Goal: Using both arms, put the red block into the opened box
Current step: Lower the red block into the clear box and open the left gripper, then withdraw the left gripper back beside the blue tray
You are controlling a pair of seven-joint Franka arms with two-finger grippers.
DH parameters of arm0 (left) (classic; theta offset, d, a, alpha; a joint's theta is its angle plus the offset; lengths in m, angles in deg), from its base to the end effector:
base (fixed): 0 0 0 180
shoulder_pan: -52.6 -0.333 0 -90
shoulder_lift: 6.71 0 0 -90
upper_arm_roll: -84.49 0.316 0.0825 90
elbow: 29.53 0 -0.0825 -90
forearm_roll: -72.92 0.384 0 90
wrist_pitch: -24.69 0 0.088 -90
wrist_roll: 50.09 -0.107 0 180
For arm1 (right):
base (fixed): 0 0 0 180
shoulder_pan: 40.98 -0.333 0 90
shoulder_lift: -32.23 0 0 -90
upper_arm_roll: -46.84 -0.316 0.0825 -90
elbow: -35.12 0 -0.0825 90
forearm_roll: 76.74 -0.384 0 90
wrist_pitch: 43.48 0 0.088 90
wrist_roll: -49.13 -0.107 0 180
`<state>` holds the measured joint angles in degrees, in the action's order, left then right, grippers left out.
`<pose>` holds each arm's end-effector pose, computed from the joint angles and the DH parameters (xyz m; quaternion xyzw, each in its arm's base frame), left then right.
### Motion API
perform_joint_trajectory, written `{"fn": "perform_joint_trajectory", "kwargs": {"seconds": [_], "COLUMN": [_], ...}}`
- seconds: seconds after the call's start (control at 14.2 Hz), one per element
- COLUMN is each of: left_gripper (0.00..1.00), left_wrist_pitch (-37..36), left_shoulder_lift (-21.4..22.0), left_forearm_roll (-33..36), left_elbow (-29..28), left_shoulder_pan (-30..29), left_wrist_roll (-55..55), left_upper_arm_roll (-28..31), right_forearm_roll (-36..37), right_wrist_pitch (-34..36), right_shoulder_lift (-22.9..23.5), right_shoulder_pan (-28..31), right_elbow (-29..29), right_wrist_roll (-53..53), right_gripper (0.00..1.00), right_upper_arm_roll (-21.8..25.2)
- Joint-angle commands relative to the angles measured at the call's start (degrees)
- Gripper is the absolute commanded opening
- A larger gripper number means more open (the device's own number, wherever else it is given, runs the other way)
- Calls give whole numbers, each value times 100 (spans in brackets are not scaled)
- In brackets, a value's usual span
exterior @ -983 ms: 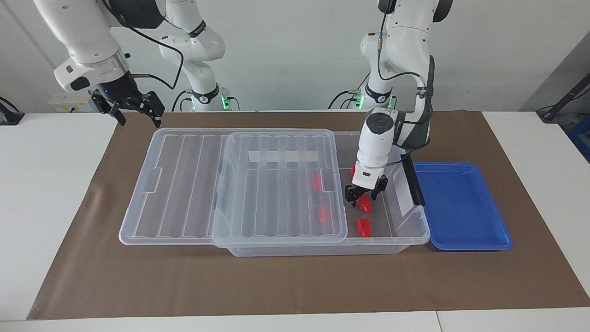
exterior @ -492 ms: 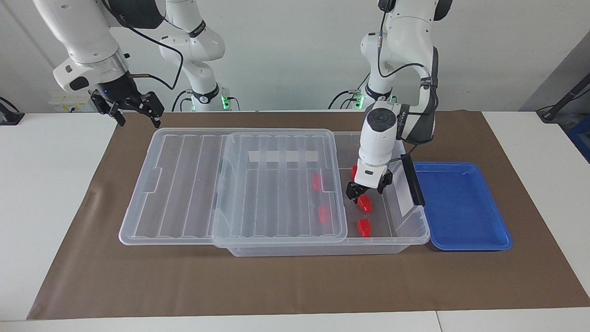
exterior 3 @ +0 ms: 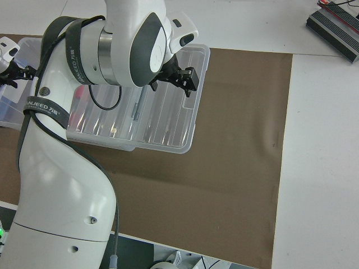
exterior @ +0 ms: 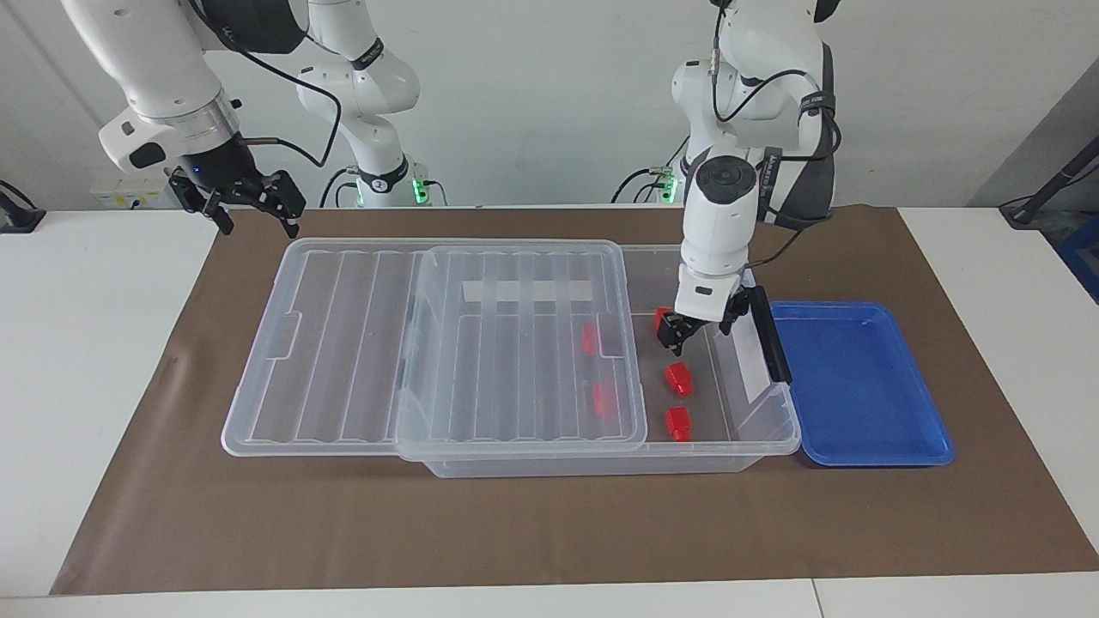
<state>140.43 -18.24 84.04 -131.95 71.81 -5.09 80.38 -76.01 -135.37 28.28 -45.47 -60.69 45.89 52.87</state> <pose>0.5749 -0.2329 0.4426 -0.9855 -0.1481 -0.0586 0.0579 0.5349 -0.0176 0.6168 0.9991 -0.0414 0.0001 0.0027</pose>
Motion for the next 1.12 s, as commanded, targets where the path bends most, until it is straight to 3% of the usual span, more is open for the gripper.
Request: {"fn": "perform_joint_trajectory", "kwargs": {"seconds": [0.0,0.07,0.14,0.35,0.7,1.05], "left_gripper": [100,100,100,100,100,100], "left_wrist_pitch": [-481,-664,-901,-1509,-2141,-2345], "left_shoulder_lift": [124,195,247,458,1170,1434], "left_forearm_roll": [136,136,127,57,-453,-453], "left_elbow": [371,476,608,951,899,864], "left_shoulder_pan": [4,4,-5,-459,-1629,-1991], "left_wrist_roll": [53,-61,-314,-1482,-3415,-3964], "left_upper_arm_roll": [59,68,94,130,147,156], "right_forearm_roll": [-30,-29,-29,-38,-91,-493], "right_wrist_pitch": [-249,-259,-311,-679,-1496,-2315], "right_shoulder_lift": [8,17,17,26,280,939], "right_shoulder_pan": [98,185,221,458,870,1117], "right_elbow": [-87,-96,-140,-351,-684,-694], "right_wrist_roll": [394,403,403,700,1719,2530], "right_gripper": [48,18,0,0,0,0], "right_upper_arm_roll": [29,29,29,29,29,20]}}
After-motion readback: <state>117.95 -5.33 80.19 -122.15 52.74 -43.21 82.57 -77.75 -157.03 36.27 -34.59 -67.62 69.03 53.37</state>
